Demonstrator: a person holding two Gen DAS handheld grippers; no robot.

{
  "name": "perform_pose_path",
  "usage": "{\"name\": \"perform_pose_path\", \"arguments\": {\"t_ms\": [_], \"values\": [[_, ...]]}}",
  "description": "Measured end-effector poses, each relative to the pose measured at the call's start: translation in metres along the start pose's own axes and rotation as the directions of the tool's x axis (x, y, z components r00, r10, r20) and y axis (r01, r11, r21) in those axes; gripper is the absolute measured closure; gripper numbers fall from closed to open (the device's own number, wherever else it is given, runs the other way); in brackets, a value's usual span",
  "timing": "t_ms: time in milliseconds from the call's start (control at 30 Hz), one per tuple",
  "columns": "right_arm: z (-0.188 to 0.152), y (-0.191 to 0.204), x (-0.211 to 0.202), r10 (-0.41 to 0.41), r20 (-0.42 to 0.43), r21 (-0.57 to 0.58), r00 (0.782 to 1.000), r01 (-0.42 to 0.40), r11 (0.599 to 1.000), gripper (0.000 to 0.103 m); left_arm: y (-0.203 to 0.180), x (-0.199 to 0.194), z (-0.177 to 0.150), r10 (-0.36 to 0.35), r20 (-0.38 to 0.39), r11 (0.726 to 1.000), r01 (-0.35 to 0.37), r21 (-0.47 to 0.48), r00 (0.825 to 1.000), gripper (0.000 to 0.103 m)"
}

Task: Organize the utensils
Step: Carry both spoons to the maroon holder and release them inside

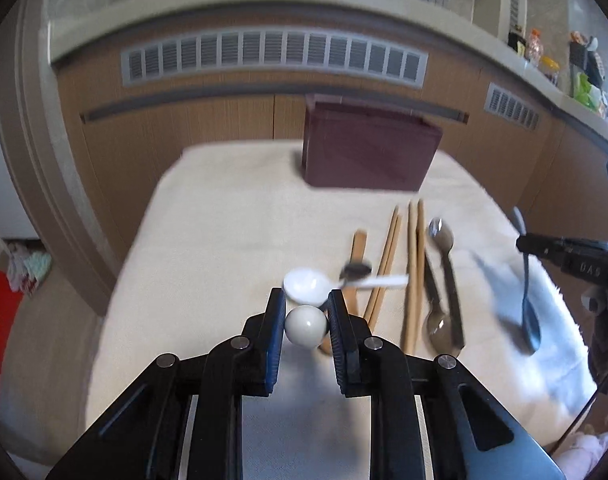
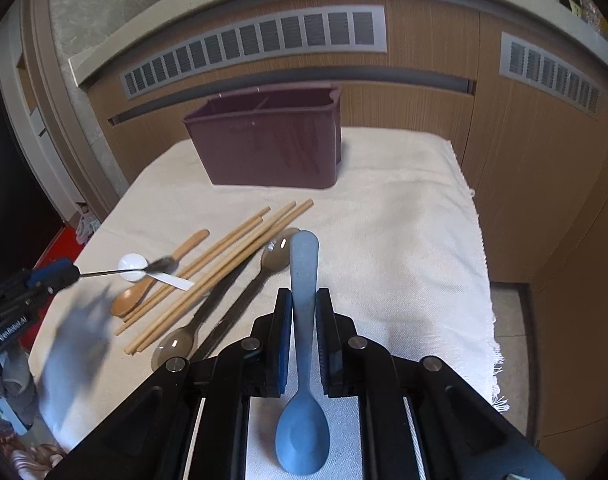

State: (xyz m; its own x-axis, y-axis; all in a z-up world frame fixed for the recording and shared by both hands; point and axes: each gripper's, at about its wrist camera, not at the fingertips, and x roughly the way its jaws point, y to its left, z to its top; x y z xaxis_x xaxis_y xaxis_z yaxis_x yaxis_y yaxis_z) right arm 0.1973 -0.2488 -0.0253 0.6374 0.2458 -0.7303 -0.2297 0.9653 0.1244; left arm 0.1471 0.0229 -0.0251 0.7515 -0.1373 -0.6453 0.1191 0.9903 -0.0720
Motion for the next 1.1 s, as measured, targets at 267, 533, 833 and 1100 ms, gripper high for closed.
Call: {"name": "perform_pose_path", "arguments": {"t_ms": [267, 533, 833, 1100], "values": [[0.003, 0.006, -0.021, 0.022, 0.063, 0.010, 0.998, -0.023, 1.000, 0.092, -0.025, -0.030, 0.028, -0.028, 0.131, 0.998, 0.020, 0.063, 0.991, 0.081], [0.009, 0.016, -0.050, 0.050, 0.142, -0.020, 0.989, -0.047, 0.999, 0.092, -0.039, -0.048, 0.043, -0.062, 0.181, 0.995, 0.046, 0.094, 0.982, 0.081], [0.032, 0.029, -0.075, 0.048, 0.224, -0.075, 0.973, -0.032, 0.997, 0.092, -0.053, -0.070, 0.081, -0.070, 0.261, 0.989, 0.032, 0.146, 0.963, 0.081], [0.140, 0.033, -0.129, 0.017, 0.469, -0.110, 0.883, 0.039, 0.993, 0.092, -0.065, -0.083, 0.191, -0.065, 0.400, 0.980, -0.016, 0.196, 0.914, 0.081]]}}
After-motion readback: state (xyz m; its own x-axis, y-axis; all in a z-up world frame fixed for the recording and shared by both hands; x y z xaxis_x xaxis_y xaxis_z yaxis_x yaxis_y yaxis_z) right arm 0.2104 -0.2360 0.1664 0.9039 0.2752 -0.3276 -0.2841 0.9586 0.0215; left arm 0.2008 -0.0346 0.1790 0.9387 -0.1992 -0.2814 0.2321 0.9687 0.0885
